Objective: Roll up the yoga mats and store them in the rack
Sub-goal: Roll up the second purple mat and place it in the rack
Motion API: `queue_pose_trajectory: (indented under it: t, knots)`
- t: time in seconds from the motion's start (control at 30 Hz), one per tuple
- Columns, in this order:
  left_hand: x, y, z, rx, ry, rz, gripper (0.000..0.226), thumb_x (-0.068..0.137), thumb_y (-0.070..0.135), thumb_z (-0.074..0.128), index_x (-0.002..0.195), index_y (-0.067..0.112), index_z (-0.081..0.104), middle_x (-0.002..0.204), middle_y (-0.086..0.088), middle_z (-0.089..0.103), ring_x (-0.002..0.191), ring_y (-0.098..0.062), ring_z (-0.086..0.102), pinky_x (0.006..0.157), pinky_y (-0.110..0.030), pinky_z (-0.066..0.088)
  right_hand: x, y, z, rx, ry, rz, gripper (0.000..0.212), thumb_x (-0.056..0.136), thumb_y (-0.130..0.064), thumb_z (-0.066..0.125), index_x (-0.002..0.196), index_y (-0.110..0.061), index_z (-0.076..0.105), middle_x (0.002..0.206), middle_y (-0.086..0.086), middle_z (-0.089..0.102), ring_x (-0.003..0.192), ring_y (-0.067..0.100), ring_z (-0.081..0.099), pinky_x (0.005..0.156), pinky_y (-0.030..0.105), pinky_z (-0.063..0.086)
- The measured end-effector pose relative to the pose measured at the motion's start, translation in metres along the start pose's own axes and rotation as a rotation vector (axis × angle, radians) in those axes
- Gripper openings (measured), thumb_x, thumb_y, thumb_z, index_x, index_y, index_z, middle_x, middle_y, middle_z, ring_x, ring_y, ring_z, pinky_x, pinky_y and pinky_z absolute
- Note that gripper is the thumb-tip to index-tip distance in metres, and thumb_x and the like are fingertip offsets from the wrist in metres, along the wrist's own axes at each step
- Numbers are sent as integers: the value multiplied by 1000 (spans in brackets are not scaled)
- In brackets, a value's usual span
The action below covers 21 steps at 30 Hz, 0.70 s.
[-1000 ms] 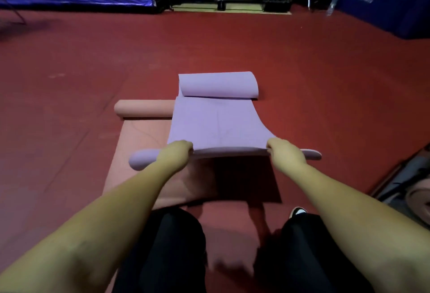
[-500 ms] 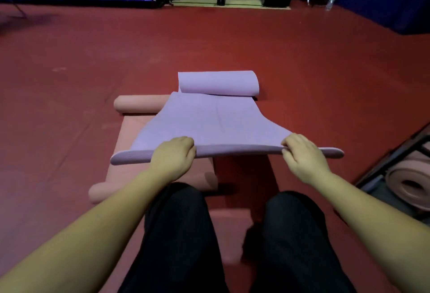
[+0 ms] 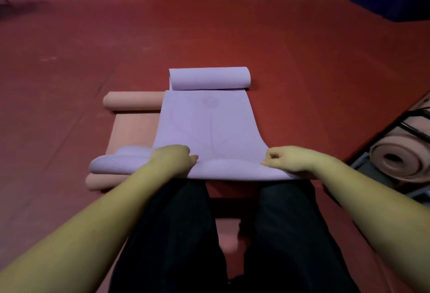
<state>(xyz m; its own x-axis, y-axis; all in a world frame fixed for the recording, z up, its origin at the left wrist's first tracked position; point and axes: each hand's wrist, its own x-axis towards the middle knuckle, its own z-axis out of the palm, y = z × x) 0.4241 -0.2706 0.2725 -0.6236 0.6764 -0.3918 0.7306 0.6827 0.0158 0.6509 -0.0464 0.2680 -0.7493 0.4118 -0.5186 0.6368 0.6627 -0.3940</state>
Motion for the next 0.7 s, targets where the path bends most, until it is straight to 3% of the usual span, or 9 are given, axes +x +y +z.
queue_pose_trajectory:
  t: [0.07,0.13,0.2,0.27,0.4,0.47,0.57,0.7]
  knots:
    - [-7,3,11,13,157,45,34,101,42,44,112,13,59,118,-9,60,110,-31,55,83,-37,40,2,1,7,9,-40,8,38,95,-48,56,74,-17,47,68,-5,42,67,14,38,62,31,29]
    - [-17,3,17,7,448,176,30,97,36,52,92,9,62,95,-10,60,93,-34,58,75,-40,42,3,3,8,16,-38,24,41,95,-49,57,71,-18,46,67,-5,40,66,15,37,62,32,29]
    - [-25,-4,29,19,702,303,38,91,38,52,67,9,58,71,-9,55,70,-33,57,62,-40,41,5,5,8,15,-17,50,44,93,-52,58,68,-17,45,66,-4,40,65,16,37,62,33,29]
    - [-35,-12,42,96,856,360,42,87,43,48,59,13,55,65,-6,51,64,-30,52,62,-39,39,7,7,10,28,15,74,47,91,-53,60,66,-17,46,64,-3,38,62,16,36,61,33,28]
    - [-47,-19,60,217,915,292,45,90,47,48,63,13,60,79,-8,55,75,-31,51,72,-42,34,10,5,16,5,89,52,45,90,-52,62,69,-13,55,68,1,45,65,18,40,61,34,30]
    - [-46,-18,63,222,897,248,47,90,48,48,63,12,62,83,-9,56,78,-33,51,75,-43,34,11,3,20,-28,213,13,50,90,-52,61,73,-6,57,71,8,50,67,22,45,62,37,34]
    - [-41,-17,59,210,877,213,50,92,46,47,59,13,63,73,-8,51,73,-32,50,73,-43,34,3,2,28,-110,444,-58,52,91,-55,56,68,-9,58,71,8,57,71,26,52,63,40,36]
    - [-32,-15,49,179,824,218,47,91,35,45,53,13,62,57,-5,49,61,-29,51,64,-39,39,-15,11,47,-232,680,-194,57,87,-65,38,61,-17,54,62,-2,54,65,23,57,54,32,31]
